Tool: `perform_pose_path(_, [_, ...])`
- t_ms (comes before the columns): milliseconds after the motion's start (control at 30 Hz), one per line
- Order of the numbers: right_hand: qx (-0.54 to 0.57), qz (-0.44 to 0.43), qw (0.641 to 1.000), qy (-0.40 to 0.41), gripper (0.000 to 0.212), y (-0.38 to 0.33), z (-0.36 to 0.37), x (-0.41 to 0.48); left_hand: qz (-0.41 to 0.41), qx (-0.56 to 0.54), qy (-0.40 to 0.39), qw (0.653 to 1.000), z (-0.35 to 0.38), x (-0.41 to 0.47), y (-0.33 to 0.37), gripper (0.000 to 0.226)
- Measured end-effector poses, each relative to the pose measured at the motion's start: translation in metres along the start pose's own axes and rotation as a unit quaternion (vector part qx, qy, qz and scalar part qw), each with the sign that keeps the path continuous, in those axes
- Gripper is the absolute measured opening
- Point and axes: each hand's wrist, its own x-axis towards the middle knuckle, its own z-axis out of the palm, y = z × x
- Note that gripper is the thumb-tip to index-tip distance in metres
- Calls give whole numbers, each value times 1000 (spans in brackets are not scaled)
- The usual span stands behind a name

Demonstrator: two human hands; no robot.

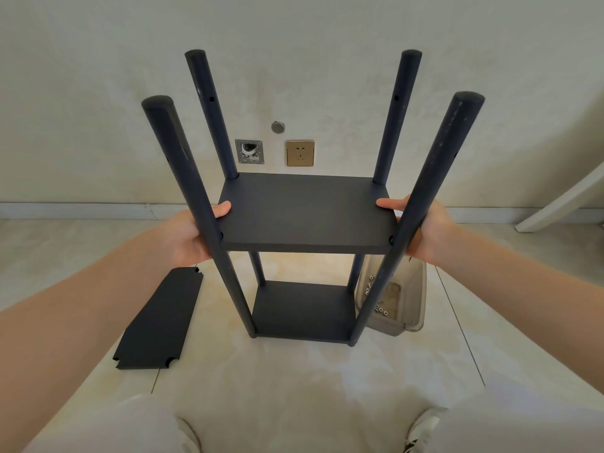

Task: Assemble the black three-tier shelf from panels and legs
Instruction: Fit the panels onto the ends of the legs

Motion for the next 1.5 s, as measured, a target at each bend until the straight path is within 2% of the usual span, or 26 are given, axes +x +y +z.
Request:
perform_pose_path(167, [-11, 1, 1000, 9, 26, 1, -1, 6, -2, -1, 4, 1000, 0, 2, 1, 45])
perform_pose_path(433, [-27, 29, 999, 8, 20, 1, -2, 14, -27, 10, 17, 999, -1, 9, 0, 48])
perform_pose_path(633, [-53, 43, 998, 2, 53, 13, -5, 18, -53, 50, 25, 997, 0, 15, -15, 45])
perform_pose_path(767, [-37, 46, 998, 3, 35, 18, -5, 21, -57, 51, 30, 997, 0, 23, -22, 46])
perform_pose_path(900, [-15, 47, 999, -3, 20, 25, -7, 23, -77, 49, 23, 996, -6, 31, -26, 37])
perform_pose_path(1100, [-4, 48, 999, -3, 12, 30, -5, 23, -66, 46, -4, 997, -21, 40, -31, 62])
perform_pose_path(1300, [-20, 69, 997, 0, 25, 32, -6, 27, -65, 76, 1, 995, -26, 51, -39, 68])
perform_pose_path(1500, [-6, 60, 998, 6, 13, 36, -5, 26, -94, 80, -2, 992, -45, 72, -46, 105])
